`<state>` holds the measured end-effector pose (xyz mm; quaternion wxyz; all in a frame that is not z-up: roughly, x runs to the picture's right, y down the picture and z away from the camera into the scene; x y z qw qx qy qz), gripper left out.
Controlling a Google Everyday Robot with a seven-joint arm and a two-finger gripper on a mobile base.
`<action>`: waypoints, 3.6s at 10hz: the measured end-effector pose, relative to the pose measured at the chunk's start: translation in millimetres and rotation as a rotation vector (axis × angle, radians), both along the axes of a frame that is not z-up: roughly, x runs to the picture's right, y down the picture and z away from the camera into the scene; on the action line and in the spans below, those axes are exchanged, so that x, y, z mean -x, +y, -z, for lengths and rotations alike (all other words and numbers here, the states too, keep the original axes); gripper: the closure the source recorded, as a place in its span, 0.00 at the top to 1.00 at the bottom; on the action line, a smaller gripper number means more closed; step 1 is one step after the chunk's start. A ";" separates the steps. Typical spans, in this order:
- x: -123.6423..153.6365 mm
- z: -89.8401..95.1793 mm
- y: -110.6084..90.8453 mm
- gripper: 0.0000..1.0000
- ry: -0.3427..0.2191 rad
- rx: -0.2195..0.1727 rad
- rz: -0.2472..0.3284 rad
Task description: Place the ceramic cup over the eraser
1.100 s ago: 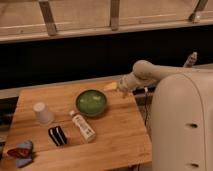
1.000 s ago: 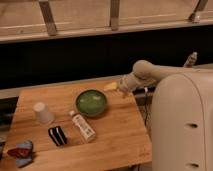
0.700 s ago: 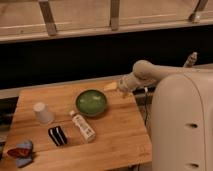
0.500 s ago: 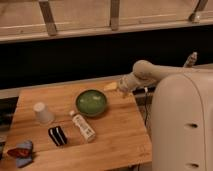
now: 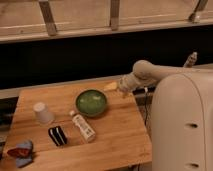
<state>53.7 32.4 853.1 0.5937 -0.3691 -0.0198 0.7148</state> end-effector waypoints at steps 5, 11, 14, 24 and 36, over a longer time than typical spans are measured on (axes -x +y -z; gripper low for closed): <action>0.0 0.0 0.0 0.80 0.000 0.000 0.000; -0.2 3.5 -9.4 0.80 0.000 -0.024 0.027; 34.2 25.5 -43.5 0.80 -0.040 -0.077 0.165; 176.1 79.4 -65.6 0.80 -0.254 -0.206 0.472; 267.6 79.3 -62.5 0.80 -0.432 -0.224 0.519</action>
